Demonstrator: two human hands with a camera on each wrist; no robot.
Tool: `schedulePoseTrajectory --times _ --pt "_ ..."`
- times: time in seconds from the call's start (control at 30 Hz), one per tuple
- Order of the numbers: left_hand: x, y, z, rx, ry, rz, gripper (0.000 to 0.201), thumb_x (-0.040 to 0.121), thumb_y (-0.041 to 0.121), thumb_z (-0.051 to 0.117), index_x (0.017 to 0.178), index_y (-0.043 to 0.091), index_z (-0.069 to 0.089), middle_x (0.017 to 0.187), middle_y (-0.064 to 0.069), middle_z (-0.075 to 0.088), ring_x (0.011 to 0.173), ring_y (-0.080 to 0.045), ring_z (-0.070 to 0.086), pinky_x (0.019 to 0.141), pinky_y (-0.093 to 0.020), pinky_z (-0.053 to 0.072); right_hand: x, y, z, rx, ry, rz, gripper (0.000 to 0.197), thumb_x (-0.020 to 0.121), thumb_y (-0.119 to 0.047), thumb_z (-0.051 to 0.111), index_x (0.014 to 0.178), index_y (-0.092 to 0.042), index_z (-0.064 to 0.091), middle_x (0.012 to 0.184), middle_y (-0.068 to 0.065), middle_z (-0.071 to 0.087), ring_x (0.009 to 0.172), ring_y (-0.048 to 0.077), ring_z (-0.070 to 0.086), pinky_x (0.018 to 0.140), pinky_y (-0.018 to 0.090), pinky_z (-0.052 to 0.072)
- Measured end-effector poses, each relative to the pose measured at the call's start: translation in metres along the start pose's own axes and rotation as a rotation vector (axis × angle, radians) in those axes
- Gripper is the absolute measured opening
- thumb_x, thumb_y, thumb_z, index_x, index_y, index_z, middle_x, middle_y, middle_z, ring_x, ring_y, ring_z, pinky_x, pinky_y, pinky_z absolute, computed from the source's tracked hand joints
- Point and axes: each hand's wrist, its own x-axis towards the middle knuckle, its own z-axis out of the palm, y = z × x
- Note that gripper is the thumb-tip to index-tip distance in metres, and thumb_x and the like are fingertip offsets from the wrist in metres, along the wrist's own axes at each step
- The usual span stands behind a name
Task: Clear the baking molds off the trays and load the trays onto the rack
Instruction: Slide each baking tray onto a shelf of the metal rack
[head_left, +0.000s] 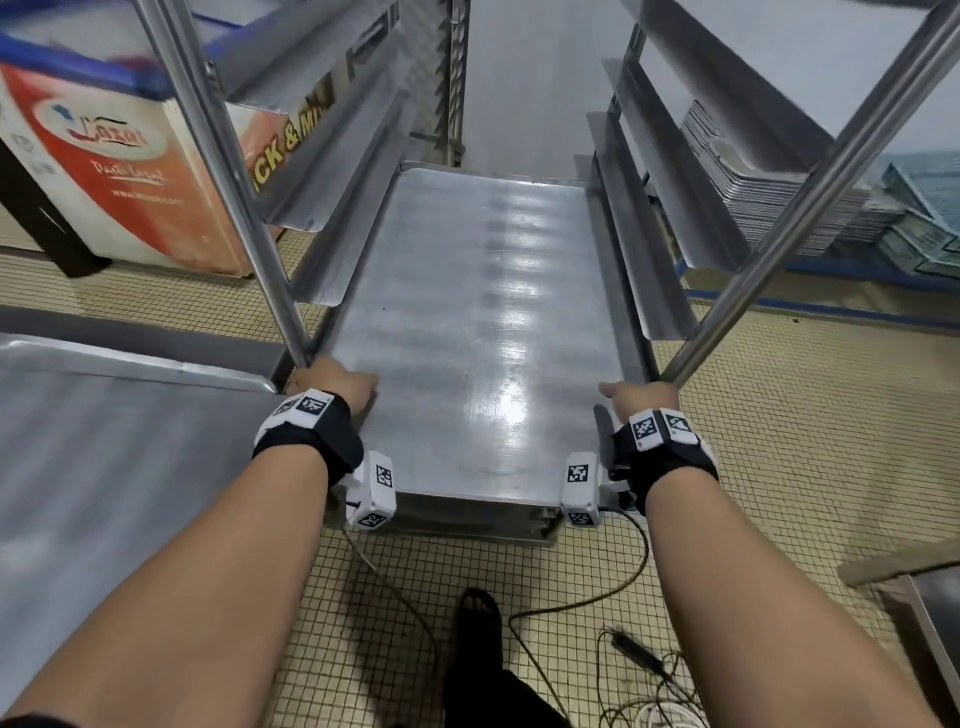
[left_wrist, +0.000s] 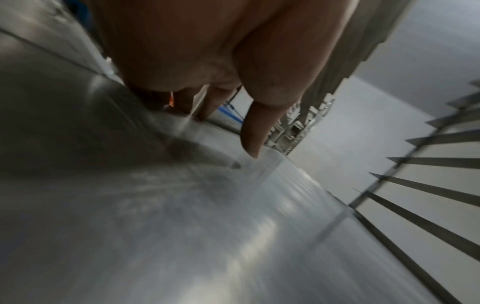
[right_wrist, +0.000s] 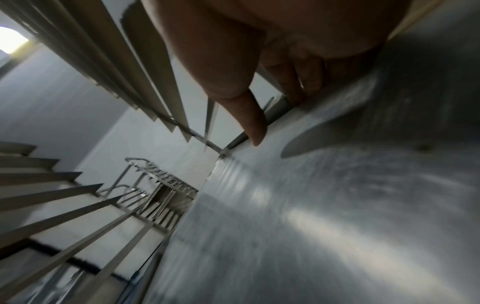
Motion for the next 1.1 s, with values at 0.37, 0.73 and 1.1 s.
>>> schedulePoseTrajectory --times 0.37,0.73,1.1 --pt "-0.094 -0.041 0.025 0.562 -0.29 0.571 0.136 0.04 0.088 0.068 0.151 0.05 0.0 0.163 0.003 -0.018 0.149 -0.031 -0.02 0.11 -0.068 -0.011 -0.069 0.073 0.01 -0.618 -0.234 -0.688 0.103 0.061 -0.089 0.056 0.143 -0.028 0.046 0.16 -0.002 0.024 0.15 0.018 0.012 0.121 0.053 0.001" --pt "-0.084 -0.033 0.046 0.772 -0.034 0.6 0.117 0.078 0.028 0.076 0.149 0.048 -0.014 0.163 -0.006 -0.014 0.149 -0.038 -0.012 0.11 -0.073 0.007 -0.056 0.072 0.022 -1.018 -0.144 -1.0 0.083 0.071 -0.025 0.075 0.143 -0.027 0.033 0.152 -0.002 0.028 0.145 0.025 0.016 0.116 0.064 0.01" --pt "-0.035 0.013 0.05 0.782 -0.067 0.587 0.119 0.075 0.023 0.076 0.149 0.049 -0.013 0.162 -0.007 -0.015 0.149 -0.039 -0.014 0.11 -0.073 0.005 0.001 0.035 0.046 -1.041 -0.105 -1.018 0.085 0.072 -0.021 0.076 0.143 -0.028 0.03 0.153 -0.002 0.025 0.146 0.029 0.015 0.114 0.067 0.011"
